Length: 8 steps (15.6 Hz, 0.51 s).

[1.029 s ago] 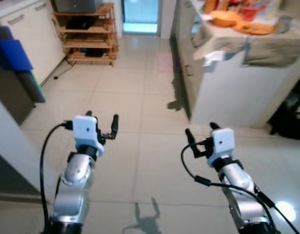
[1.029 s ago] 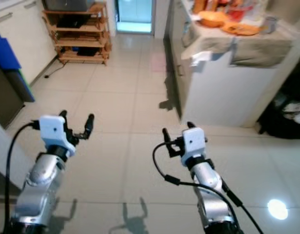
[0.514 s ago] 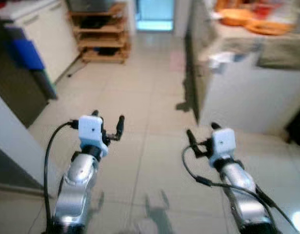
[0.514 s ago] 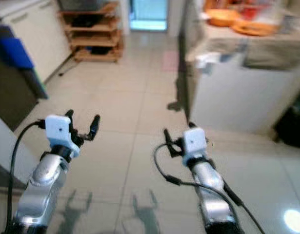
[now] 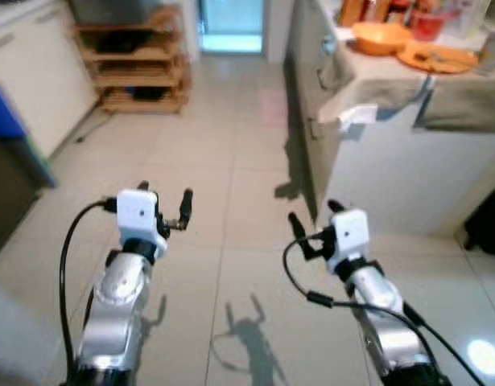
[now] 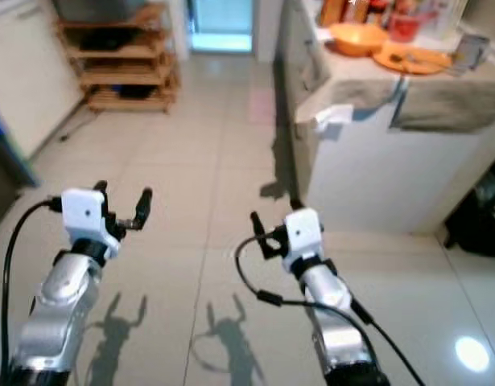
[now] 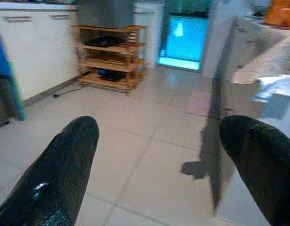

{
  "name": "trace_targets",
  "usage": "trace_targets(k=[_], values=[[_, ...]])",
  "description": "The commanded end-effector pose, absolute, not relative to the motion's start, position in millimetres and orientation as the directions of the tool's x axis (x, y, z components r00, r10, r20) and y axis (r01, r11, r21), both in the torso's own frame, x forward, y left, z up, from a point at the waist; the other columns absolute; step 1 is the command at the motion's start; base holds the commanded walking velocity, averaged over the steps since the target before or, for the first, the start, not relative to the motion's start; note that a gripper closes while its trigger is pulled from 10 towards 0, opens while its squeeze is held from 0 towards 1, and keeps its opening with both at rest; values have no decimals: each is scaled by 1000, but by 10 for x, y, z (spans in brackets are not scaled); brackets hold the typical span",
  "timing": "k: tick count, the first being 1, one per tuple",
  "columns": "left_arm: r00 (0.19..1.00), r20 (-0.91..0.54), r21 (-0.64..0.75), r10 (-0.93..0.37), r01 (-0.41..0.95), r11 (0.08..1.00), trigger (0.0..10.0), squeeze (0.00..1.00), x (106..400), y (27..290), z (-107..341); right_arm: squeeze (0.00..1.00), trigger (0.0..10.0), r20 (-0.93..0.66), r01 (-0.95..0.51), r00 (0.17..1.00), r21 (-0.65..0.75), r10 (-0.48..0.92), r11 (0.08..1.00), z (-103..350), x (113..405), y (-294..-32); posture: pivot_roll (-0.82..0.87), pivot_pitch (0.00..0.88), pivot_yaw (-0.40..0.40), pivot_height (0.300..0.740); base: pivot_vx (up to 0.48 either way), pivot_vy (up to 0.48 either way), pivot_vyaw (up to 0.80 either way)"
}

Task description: Setting the table

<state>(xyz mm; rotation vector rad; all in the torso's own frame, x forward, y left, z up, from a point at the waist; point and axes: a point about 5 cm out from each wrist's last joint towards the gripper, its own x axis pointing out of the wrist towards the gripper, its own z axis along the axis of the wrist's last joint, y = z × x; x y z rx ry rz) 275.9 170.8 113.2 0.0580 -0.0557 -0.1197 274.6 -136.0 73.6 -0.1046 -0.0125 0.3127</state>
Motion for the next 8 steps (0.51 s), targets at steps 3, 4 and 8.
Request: trace_targets(k=[3,4,8], values=[[990,47,9,-129,129,992,10000,0,2816,1651,1140,0,10000,26,-233,971,-77,236,969,808,2795,-1506,-53,0,40,740,480,0,0],[989,40,14,-140,139,990,10000,0,2808,1651,1128,0,10000,27,-235,971,-79,237,969,809,2799,-1506,-53,0,44,740,480,0,0],[985,34,57,-169,167,984,10000,0,2813,1610,1143,0,10000,23,-241,970,-75,243,968,795,2806,-1475,-38,0,44,740,0,-120,0]])
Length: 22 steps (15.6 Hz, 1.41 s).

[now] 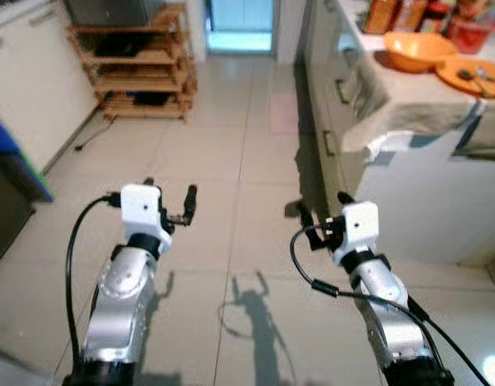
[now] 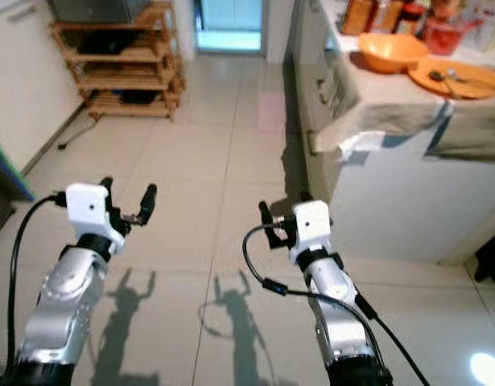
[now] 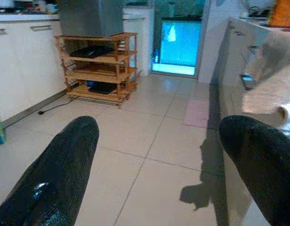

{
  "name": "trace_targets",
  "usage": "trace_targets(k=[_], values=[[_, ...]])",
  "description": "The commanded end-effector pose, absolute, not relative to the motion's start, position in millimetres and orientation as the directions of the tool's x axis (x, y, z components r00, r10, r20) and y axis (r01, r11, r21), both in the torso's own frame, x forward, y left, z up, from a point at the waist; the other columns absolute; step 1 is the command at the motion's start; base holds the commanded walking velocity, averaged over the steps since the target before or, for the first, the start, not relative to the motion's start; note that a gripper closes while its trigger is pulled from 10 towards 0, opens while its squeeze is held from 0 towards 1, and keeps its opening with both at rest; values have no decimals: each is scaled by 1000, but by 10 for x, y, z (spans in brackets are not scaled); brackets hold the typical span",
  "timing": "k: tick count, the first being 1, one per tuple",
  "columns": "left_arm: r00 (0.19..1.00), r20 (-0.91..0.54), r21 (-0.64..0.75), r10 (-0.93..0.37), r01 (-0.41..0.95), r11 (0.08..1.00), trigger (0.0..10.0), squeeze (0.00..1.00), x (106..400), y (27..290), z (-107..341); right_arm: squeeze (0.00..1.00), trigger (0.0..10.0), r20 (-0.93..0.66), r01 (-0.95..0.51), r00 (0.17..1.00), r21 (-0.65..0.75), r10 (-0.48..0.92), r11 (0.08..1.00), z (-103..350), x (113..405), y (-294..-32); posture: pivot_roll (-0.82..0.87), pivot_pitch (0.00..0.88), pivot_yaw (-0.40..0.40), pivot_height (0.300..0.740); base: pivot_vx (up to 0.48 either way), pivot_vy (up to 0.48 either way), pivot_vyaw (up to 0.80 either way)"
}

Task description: Setting the table

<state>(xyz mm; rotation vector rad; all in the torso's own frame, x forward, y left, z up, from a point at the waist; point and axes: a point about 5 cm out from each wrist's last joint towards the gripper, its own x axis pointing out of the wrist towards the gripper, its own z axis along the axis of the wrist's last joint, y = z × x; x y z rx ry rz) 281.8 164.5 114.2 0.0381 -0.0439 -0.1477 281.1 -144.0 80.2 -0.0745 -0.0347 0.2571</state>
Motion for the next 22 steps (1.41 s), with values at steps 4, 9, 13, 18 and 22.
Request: trace_targets(k=[4,9,13,18,22], values=[[987,37,48,-156,154,987,10000,0,2796,1633,1151,0,10000,17,-251,967,-75,253,965,776,2802,-1451,-34,0,42,740,0,-470,0],[986,26,57,-166,165,985,10000,0,2803,1601,1146,0,10000,14,-254,967,-82,256,964,770,2794,-1461,-42,0,44,740,0,-454,0],[984,21,63,-175,174,983,10000,0,2805,1592,1150,0,10000,12,-253,967,-86,255,964,766,2787,-1462,-42,0,47,740,0,-449,0],[981,28,81,-194,191,978,10000,0,2806,1581,1157,0,10000,10,-262,965,-90,264,961,755,2783,-1445,-41,0,49,740,147,-416,0],[980,26,90,-196,193,977,10000,0,2807,1579,1153,0,10000,9,-266,963,-92,268,960,749,2780,-1436,-39,0,48,740,246,-410,0]])
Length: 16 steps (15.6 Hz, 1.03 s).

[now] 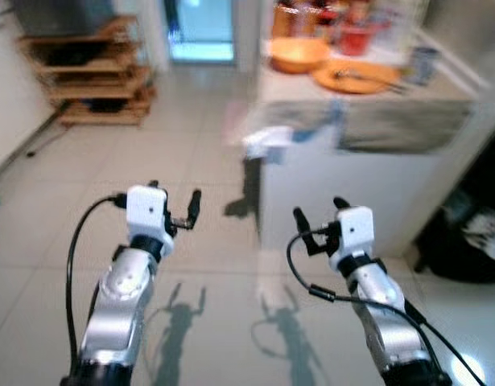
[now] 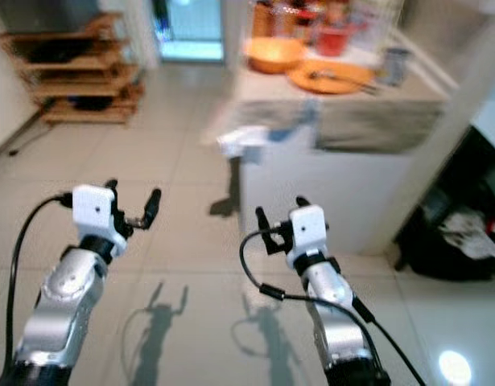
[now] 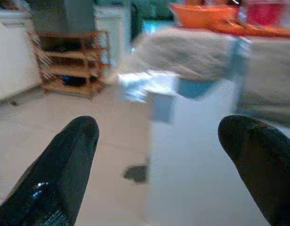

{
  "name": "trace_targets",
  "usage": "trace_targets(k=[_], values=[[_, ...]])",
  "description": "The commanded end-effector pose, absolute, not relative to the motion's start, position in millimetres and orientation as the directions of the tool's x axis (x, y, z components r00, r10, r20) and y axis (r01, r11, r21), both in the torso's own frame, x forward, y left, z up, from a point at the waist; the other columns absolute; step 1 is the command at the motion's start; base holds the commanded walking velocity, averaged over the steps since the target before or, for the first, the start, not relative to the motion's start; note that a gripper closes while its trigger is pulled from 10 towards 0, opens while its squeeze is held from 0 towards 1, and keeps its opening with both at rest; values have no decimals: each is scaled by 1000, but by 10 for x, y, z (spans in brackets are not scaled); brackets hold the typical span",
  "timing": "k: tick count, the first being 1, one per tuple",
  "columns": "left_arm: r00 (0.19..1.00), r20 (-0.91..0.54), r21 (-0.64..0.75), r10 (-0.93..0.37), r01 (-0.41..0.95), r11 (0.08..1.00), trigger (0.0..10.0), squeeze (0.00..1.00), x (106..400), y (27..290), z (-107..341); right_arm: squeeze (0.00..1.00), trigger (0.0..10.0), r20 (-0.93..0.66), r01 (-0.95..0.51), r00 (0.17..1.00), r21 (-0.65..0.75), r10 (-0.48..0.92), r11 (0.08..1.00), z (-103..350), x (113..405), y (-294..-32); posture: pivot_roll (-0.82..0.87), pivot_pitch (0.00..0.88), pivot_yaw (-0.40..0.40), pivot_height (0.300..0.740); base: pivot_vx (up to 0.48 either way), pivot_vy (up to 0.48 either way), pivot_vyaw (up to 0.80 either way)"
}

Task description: Setting the table

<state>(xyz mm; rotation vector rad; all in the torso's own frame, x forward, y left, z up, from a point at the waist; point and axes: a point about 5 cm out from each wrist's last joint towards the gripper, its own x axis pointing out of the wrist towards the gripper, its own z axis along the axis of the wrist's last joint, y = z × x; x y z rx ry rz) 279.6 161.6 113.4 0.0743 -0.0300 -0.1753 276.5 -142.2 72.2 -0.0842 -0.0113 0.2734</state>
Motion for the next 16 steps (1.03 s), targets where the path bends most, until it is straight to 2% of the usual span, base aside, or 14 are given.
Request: trace_targets(k=[1,16], values=[[980,25,91,-197,194,977,10000,0,2805,1577,1152,0,10000,9,-267,963,-92,269,959,748,2777,-1436,-39,0,48,740,247,-409,0],[983,29,78,-182,180,981,10000,0,2835,1551,1152,0,10000,35,-231,971,-92,235,969,807,2774,-1490,-51,0,49,740,245,-409,0]])
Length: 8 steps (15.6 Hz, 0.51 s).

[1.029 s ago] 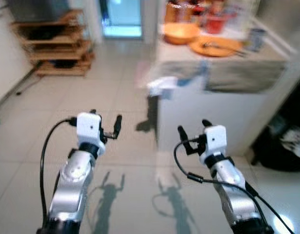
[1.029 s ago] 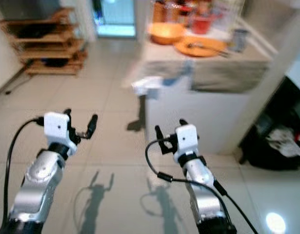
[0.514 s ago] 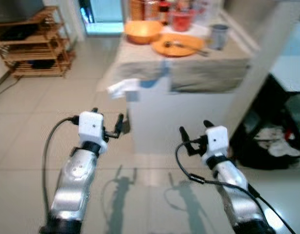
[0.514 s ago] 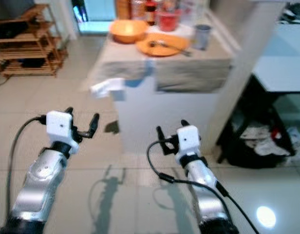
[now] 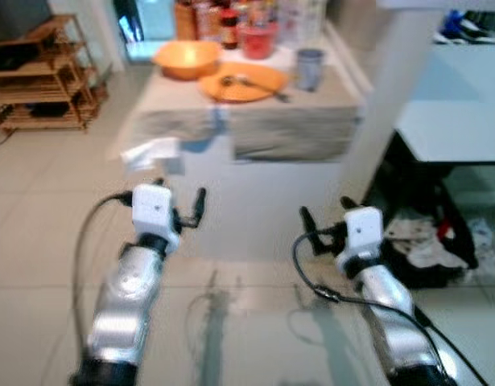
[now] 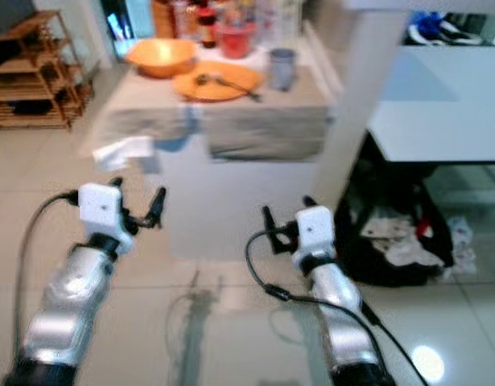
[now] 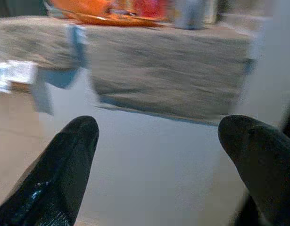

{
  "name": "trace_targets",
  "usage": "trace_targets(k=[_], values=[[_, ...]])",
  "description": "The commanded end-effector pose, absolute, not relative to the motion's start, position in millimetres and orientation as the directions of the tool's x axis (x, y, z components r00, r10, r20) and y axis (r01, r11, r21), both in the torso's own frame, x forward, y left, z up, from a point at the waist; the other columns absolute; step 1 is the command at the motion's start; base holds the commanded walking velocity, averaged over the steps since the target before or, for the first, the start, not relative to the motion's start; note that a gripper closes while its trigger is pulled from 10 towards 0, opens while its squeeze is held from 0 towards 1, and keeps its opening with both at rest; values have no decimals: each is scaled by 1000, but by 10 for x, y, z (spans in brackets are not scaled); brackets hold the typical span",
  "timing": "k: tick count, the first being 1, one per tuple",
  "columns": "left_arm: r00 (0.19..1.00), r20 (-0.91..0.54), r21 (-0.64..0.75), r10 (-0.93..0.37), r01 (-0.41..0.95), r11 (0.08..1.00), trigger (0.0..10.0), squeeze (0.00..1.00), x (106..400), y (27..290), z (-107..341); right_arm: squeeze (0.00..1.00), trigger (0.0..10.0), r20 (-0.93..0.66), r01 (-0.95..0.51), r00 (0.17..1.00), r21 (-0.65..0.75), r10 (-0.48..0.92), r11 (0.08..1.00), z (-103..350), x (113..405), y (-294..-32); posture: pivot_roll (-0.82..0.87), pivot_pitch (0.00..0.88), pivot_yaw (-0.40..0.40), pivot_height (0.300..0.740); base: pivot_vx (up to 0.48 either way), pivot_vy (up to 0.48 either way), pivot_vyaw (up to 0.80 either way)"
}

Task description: Setting the table

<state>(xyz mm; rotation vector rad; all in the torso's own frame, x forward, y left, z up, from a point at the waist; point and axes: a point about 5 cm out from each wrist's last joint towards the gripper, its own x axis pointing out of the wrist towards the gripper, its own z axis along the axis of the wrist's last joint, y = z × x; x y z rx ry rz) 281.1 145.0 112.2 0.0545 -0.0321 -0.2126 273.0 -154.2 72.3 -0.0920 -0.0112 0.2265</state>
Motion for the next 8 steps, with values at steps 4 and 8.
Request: trace_targets(k=[4,8], values=[[984,43,45,-171,170,985,10000,0,2841,1564,1167,0,10000,35,-228,972,-95,233,969,812,2780,-1494,-51,0,48,740,172,-154,0],[973,80,62,-215,211,976,10000,0,2842,1503,1251,0,10000,46,-226,972,-99,232,969,843,2802,-1484,-49,0,48,740,348,0,0]])
